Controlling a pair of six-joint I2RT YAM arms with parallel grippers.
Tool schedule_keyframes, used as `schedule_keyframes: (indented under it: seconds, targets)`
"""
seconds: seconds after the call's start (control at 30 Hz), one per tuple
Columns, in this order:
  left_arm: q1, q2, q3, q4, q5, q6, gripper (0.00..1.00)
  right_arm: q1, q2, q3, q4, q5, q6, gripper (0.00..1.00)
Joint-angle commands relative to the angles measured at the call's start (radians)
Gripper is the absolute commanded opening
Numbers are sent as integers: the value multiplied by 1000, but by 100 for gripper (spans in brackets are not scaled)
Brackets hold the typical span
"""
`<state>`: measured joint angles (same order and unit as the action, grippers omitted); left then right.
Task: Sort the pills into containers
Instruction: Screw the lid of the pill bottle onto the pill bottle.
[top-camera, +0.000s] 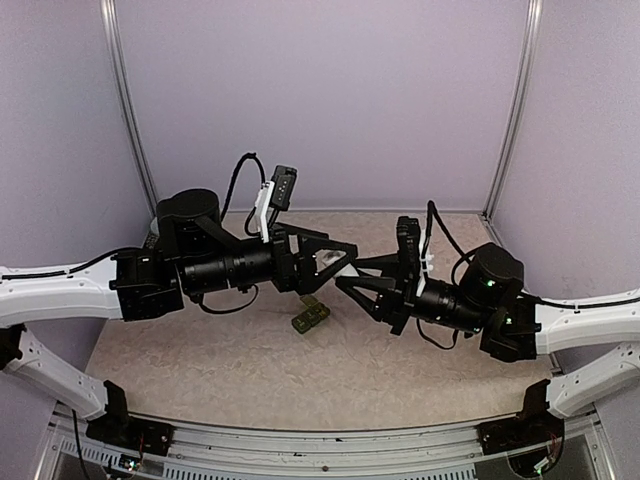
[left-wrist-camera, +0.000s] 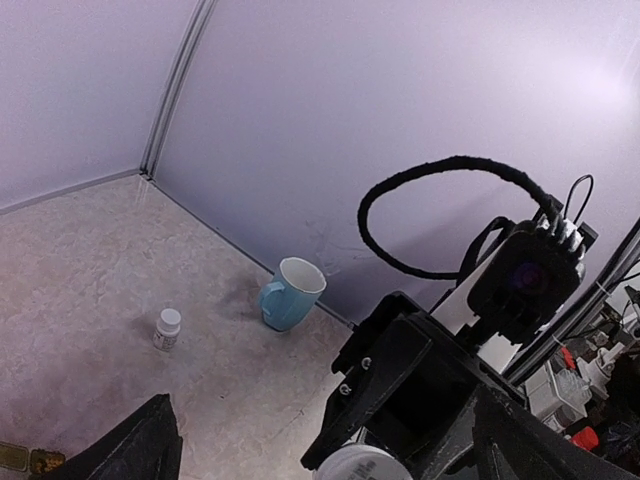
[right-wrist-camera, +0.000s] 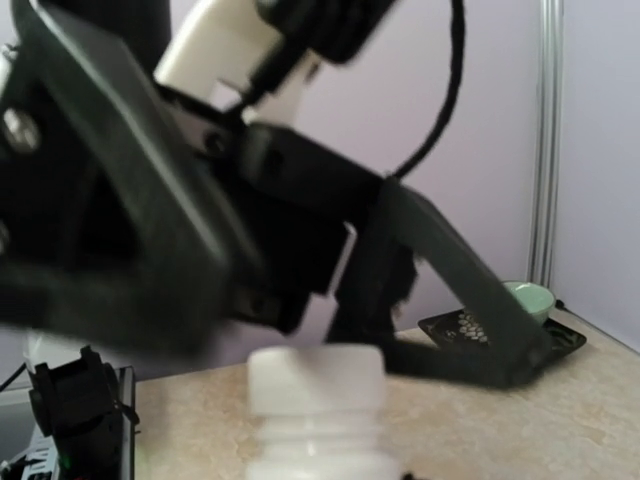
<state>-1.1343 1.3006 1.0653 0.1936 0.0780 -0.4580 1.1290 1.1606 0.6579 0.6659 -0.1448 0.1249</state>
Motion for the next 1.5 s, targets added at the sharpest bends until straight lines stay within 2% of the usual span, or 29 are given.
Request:
schedule_keyframes:
  seconds: [0.0, 0.3, 0.93, 1.47]
  targets:
    - [7, 39, 36, -16, -18, 6, 99, -8, -7, 32, 4, 4, -4, 0]
    - [16, 19, 1, -5, -62, -15, 99, -8, -22, 23, 13, -6, -6, 0]
    - [42, -20, -70, 74, 14, -56, 99, -8, -65, 17, 32, 17, -20, 0]
    - [45, -68, -100, 52, -3, -53, 99, -8, -89, 31, 18, 24, -38, 0]
